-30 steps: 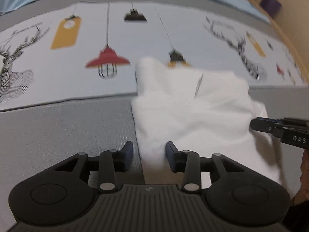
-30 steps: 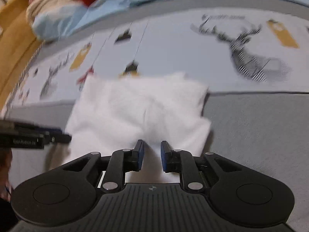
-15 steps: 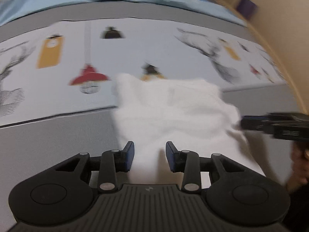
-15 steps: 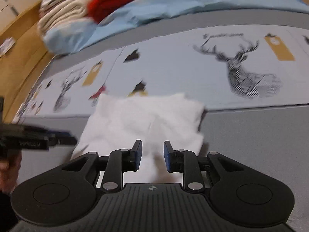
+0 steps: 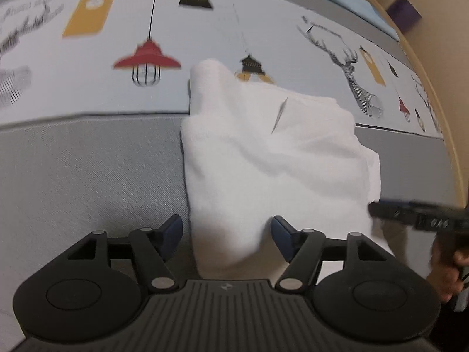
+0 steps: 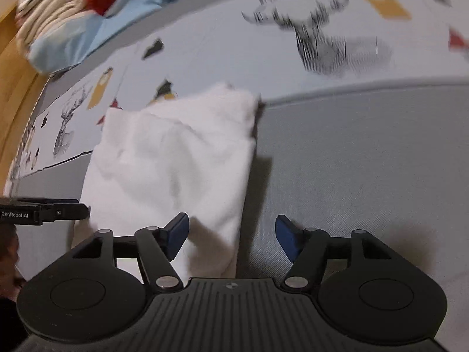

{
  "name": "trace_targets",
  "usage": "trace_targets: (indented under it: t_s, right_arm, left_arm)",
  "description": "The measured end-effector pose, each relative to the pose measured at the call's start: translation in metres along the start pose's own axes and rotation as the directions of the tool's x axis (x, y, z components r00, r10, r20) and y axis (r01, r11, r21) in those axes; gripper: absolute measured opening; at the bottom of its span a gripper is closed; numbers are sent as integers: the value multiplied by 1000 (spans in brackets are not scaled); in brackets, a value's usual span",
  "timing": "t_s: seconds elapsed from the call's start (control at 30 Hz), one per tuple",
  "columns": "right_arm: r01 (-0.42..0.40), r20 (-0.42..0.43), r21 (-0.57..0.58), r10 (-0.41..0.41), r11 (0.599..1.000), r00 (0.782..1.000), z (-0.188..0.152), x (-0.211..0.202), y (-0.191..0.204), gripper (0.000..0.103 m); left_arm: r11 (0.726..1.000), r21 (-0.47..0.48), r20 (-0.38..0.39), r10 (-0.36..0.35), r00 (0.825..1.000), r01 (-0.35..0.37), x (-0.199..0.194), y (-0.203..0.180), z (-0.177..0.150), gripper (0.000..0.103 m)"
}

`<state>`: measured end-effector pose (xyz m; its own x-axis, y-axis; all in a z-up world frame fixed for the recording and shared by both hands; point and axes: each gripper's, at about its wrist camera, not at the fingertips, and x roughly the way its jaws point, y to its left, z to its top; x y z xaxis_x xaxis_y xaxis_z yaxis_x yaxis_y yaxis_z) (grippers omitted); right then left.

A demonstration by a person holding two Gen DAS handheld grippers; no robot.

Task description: Fold small clothes

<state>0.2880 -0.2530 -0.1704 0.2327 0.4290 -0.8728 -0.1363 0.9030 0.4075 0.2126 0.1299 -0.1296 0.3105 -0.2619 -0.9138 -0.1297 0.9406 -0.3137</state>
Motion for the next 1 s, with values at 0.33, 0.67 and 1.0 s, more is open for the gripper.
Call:
trace_targets:
  t_s: [0.33, 0.67, 1.0]
  right_arm:
    - [-107, 7, 86, 107, 991, 994, 5, 16, 5, 24]
    - [-192, 283, 0, 184, 981, 941, 30, -13, 23, 11]
    - [-91, 388, 3, 83, 996, 918, 43, -25, 23, 37]
  left_arm:
    - [998, -46, 27, -48, 998, 49, 19, 8, 12, 45]
    - [998, 54, 331, -38, 943, 22, -29, 0, 38, 32]
    - [992, 125, 334, -51, 941, 9, -40, -9, 37, 33]
